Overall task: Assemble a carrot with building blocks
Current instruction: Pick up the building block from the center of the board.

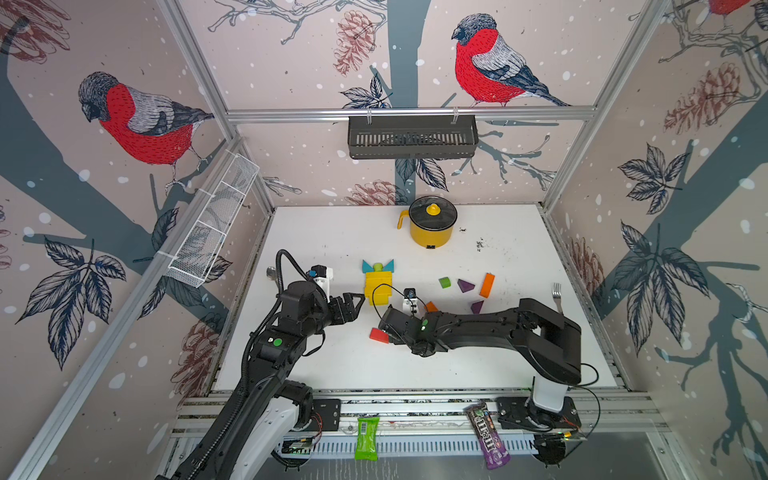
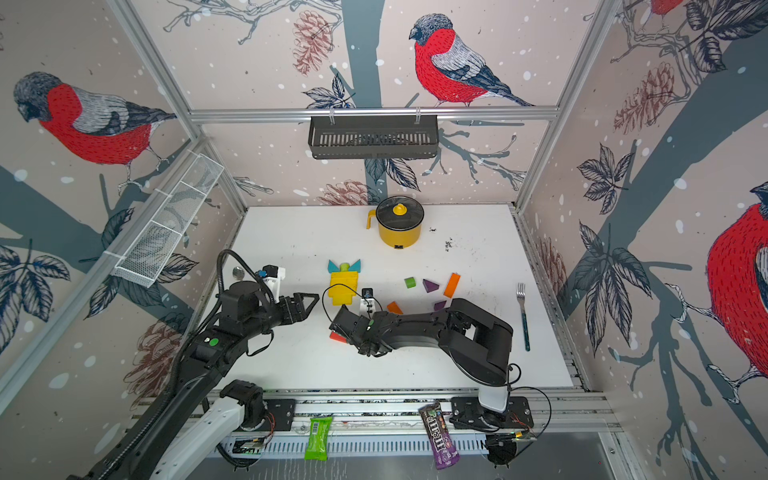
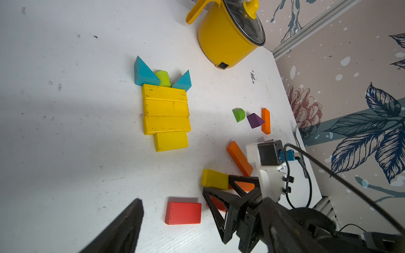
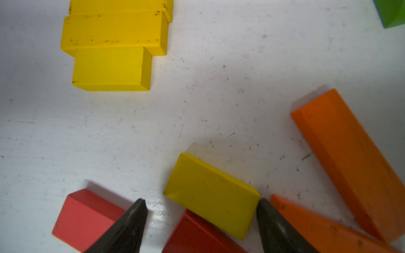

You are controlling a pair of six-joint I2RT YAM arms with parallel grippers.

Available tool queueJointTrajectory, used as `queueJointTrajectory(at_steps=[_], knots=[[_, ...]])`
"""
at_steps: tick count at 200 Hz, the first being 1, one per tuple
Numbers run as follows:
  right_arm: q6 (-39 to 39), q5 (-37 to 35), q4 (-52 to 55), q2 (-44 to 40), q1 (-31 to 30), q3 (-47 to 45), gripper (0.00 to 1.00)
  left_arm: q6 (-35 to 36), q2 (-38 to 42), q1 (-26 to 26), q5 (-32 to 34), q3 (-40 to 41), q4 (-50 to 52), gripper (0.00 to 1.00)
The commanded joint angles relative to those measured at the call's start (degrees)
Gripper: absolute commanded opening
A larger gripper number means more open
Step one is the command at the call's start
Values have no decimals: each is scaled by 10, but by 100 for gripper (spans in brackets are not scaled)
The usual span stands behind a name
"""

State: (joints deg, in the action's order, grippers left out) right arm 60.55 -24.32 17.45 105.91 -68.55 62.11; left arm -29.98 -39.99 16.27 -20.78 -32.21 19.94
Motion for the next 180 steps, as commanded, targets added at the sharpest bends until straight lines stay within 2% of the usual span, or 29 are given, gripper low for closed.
queueJointTrajectory(at_steps=[1, 54, 146, 180], knots=[[-18, -2, -6, 9, 2, 11, 80, 5, 1, 0, 6, 0, -8, 84], [-30, -9, -2, 29, 12, 27, 86, 6, 0, 1, 6, -1, -7, 85], [-79, -6, -36, 54, 15, 52, 82, 5, -1, 0, 11, -1, -5, 84], [-64, -55, 36, 68, 14, 81, 85, 6, -2, 0, 12, -1, -5, 85]])
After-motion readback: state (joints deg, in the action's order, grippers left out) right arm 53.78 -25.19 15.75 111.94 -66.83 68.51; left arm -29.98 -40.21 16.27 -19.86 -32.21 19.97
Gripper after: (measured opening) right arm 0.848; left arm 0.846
